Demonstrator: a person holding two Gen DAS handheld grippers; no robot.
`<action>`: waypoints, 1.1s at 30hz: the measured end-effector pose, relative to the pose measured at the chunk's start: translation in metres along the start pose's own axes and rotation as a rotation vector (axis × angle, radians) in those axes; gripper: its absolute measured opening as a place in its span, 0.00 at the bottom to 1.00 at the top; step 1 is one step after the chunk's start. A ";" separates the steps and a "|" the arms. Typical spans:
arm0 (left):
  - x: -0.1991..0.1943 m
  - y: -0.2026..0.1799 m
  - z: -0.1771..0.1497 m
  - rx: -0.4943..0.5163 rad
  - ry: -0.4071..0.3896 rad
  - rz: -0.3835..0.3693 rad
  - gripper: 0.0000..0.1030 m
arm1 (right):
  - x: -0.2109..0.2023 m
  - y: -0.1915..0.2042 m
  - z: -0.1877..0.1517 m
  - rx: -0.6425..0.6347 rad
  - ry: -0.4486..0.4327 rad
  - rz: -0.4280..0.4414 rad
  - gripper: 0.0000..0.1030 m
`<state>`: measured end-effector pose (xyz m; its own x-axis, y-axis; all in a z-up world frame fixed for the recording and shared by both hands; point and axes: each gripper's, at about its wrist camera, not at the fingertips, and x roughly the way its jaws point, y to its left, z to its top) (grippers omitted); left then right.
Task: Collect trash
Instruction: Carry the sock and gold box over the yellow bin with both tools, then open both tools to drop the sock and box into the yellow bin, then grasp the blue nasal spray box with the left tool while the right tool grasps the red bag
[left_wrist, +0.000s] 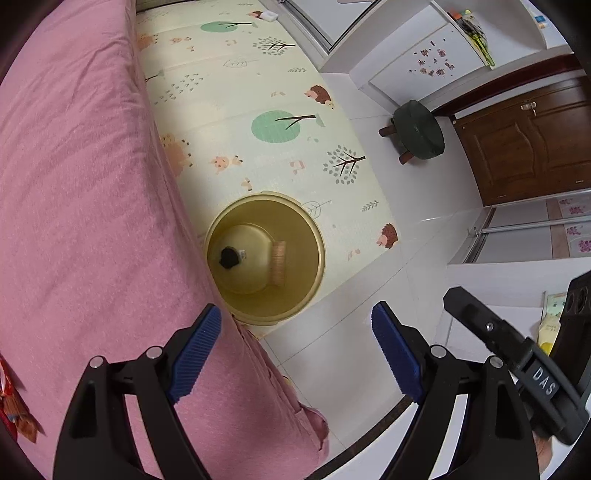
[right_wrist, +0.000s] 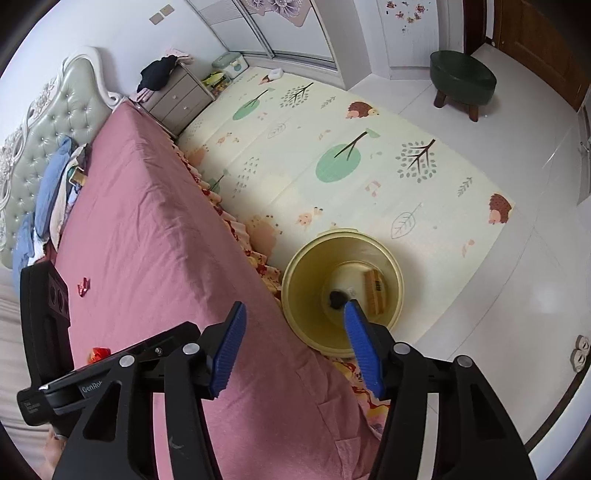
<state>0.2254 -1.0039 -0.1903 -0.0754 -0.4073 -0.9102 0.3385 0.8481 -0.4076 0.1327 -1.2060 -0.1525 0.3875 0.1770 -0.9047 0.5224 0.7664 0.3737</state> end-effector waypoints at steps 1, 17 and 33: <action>0.000 0.001 0.002 0.000 -0.003 0.005 0.81 | 0.000 0.001 0.002 -0.001 0.002 0.004 0.52; -0.072 0.101 -0.042 -0.163 -0.117 0.048 0.80 | 0.006 0.096 -0.026 -0.185 0.067 0.110 0.50; -0.178 0.267 -0.149 -0.343 -0.232 0.142 0.81 | 0.028 0.271 -0.153 -0.427 0.191 0.227 0.50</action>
<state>0.1891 -0.6543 -0.1487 0.1754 -0.3111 -0.9341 -0.0040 0.9485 -0.3166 0.1693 -0.8992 -0.1082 0.2887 0.4474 -0.8464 0.0694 0.8720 0.4846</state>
